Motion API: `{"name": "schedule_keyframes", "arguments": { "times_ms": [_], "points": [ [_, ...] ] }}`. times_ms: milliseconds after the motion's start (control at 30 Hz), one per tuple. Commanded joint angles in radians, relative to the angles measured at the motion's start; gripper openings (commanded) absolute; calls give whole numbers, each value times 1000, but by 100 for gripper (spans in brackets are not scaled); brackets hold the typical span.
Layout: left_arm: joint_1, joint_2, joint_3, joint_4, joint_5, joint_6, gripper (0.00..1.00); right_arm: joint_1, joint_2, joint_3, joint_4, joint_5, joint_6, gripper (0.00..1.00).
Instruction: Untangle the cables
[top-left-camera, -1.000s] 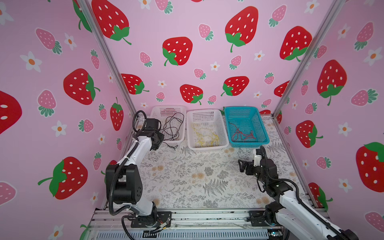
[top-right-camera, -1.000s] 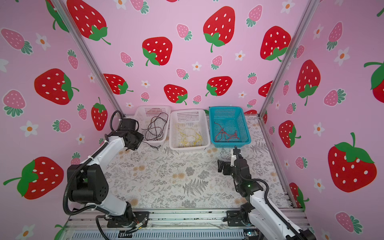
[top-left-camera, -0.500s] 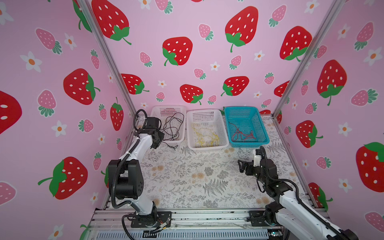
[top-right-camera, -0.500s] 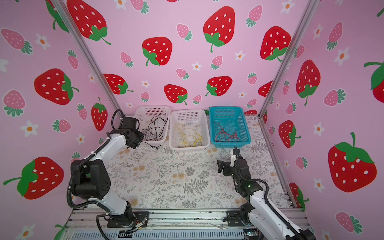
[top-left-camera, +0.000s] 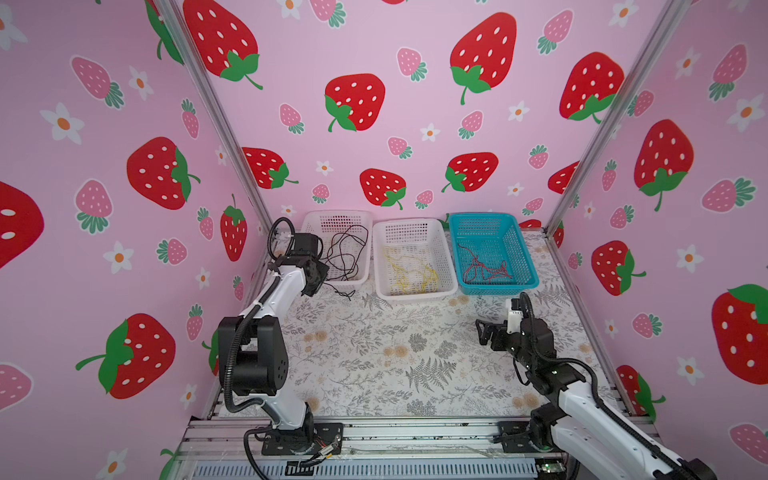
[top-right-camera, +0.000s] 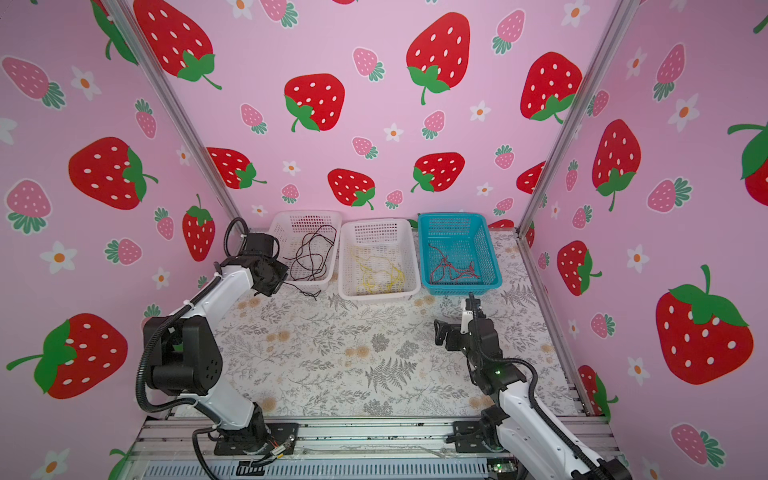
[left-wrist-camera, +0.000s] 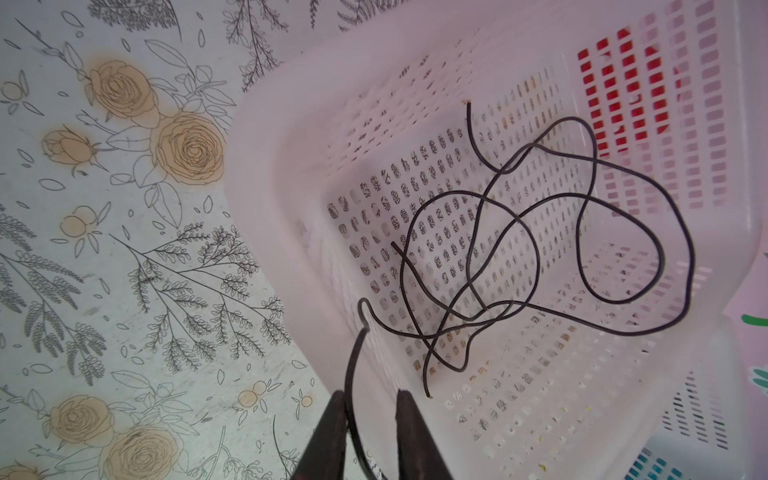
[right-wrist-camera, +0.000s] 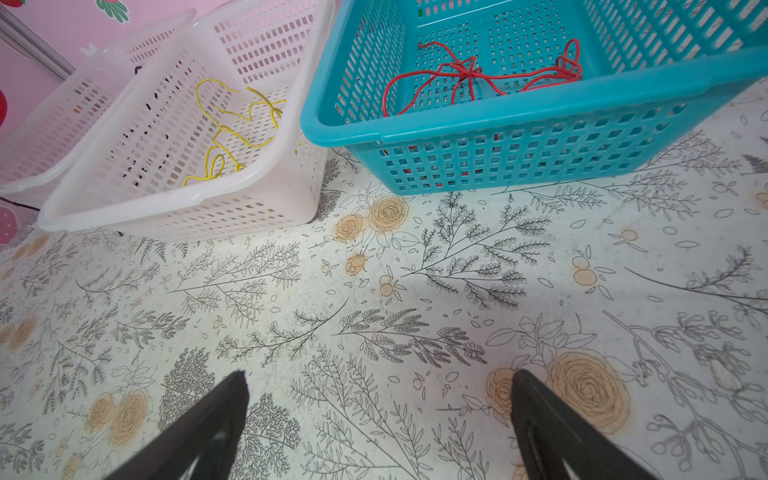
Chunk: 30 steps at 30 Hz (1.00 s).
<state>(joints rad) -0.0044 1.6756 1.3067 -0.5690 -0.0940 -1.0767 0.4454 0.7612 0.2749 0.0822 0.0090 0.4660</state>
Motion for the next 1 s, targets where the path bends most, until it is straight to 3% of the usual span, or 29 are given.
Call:
{"name": "schedule_keyframes", "arguments": {
  "times_ms": [0,133,467,967],
  "points": [
    [6,-1,52,-14,-25,4,26,7,-14,-10,17,-6,-1,99],
    [4,-11,60,-9,-33,1,33,8,-15,-11,18,-6,0,99],
    [6,36,89,-45,-43,7,35,9,-15,-13,21,-6,0,99],
    [5,68,99,-33,-12,31,26,10,-14,-12,23,-3,2,99]
  ]
}}
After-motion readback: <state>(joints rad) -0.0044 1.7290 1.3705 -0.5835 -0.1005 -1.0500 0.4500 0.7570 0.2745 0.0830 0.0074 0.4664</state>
